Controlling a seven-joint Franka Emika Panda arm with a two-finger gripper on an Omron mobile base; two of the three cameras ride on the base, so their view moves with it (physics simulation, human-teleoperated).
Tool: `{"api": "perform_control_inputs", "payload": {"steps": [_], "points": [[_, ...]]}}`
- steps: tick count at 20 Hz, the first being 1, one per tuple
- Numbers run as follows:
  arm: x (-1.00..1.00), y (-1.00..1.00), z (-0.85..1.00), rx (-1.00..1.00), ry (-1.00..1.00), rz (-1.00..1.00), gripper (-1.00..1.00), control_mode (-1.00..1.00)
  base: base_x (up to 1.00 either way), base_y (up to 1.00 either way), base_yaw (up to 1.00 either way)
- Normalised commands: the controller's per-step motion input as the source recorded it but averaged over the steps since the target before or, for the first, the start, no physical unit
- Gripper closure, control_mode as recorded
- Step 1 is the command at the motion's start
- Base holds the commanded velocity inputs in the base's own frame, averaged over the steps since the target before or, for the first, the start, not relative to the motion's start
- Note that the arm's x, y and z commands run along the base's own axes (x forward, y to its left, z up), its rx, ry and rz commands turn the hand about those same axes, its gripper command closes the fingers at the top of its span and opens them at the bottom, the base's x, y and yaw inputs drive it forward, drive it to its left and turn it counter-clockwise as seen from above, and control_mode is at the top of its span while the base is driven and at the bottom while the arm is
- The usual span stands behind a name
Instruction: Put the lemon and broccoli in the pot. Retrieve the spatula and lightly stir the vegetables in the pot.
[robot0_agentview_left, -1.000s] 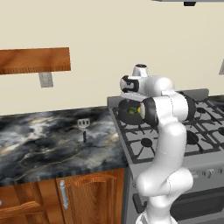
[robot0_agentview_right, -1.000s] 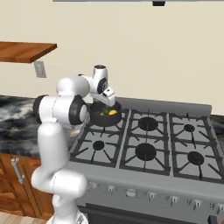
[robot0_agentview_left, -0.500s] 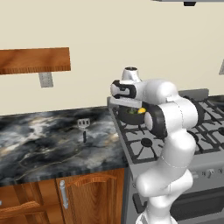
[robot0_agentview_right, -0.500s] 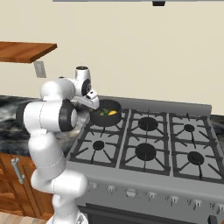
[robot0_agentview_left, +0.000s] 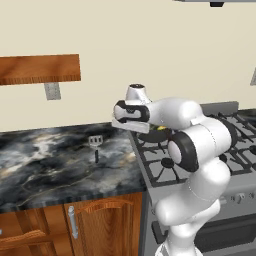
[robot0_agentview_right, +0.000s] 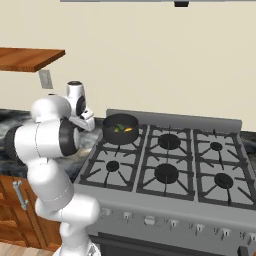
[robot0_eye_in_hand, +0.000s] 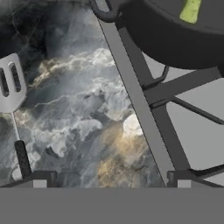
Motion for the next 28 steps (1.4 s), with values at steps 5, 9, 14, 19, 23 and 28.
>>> {"api": "perform_control_inputs", "payload": {"steps": [5,9,14,19,23,28], "points": [[-0.02,0.57,-0.11,0.0,0.0,0.0,-1.0,-1.0,0.0,0.0,0.0],[0.0,0.62,-0.34,-0.01,0.0,0.0,-1.0,-1.0,0.0,0.0,0.0],[0.06,0.48,-0.37,0.0,0.0,0.0,-1.0,-1.0,0.0,0.0,0.0],[0.11,0.44,-0.3,-0.06,0.0,0.02,-1.0,-1.0,0.0,0.0,0.0],[-0.02,0.28,-0.15,-0.16,0.0,0.0,-1.0,-1.0,0.0,0.0,0.0],[0.05,0.16,-0.03,-0.17,0.0,0.0,-1.0,-1.0,0.0,0.0,0.0]]}}
